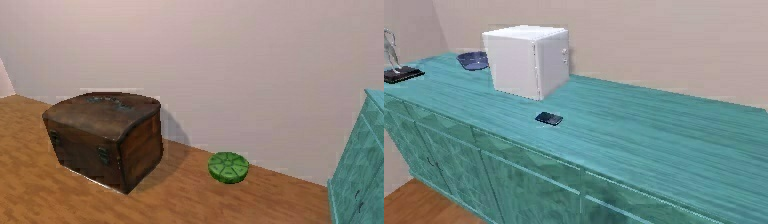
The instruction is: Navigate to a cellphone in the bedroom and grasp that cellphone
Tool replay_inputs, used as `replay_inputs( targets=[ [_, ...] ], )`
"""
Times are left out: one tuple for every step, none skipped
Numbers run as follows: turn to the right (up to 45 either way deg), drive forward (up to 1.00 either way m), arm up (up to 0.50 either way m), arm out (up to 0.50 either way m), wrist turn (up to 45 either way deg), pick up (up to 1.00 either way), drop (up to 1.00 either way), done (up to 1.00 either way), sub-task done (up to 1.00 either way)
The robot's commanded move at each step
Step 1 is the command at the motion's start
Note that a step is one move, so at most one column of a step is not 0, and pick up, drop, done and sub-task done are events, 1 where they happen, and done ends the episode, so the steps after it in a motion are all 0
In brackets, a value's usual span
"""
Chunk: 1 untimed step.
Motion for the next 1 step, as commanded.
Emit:
replay_inputs(
  targets=[
    [0.0, 0.00, 0.38, 0.00, 0.0, 0.00, 0.00, 0.00, 0.00]
  ],
)
